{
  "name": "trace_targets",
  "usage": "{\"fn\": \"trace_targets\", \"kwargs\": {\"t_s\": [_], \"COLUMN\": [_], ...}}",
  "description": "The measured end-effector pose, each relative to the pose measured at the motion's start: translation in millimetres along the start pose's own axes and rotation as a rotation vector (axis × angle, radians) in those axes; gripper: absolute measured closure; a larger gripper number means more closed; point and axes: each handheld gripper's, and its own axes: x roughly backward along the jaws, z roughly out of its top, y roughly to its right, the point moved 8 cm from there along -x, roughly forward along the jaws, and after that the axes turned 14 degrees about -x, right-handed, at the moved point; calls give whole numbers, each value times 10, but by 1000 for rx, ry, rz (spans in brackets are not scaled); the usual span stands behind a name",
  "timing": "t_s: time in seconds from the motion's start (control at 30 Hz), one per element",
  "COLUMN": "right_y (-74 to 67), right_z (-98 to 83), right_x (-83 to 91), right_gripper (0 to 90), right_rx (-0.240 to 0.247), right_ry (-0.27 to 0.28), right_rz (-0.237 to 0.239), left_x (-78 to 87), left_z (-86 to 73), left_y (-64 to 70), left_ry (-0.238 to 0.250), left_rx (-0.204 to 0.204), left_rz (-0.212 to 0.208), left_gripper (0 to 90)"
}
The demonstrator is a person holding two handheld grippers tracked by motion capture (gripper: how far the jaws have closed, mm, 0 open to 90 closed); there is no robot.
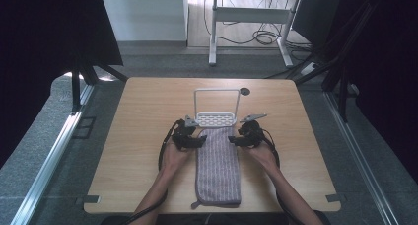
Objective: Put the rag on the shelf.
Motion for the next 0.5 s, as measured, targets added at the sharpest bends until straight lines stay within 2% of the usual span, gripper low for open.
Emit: {"fn": "trace_targets", "kwargs": {"t_s": [0.13, 0.2, 0.23, 0.3, 0.43, 0.5], "right_y": [-18, -24, -32, -51, -119, -141], "right_z": [-27, -40, -40, -44, -72, -77], "right_x": [-75, -108, -114, -115, -111, -111], "right_gripper": [436, 452, 467, 542, 714, 770], "right_rx": [11, 30, 39, 61, 83, 87], "right_ry": [-10, -7, -2, -4, -14, -22], "right_rz": [1, 0, -2, 0, 24, 39], "left_x": [-89, -122, -126, -125, -119, -114], "left_z": [-39, -59, -61, -59, -28, -15], "left_y": [29, 50, 46, 47, 106, 139], "left_ry": [-27, -21, -5, -4, -18, -21], "left_rx": [-12, 8, 23, 22, 12, 13], "left_rz": [-13, -49, -52, -53, -67, -97], "left_gripper": [373, 395, 411, 436, 577, 682]}}
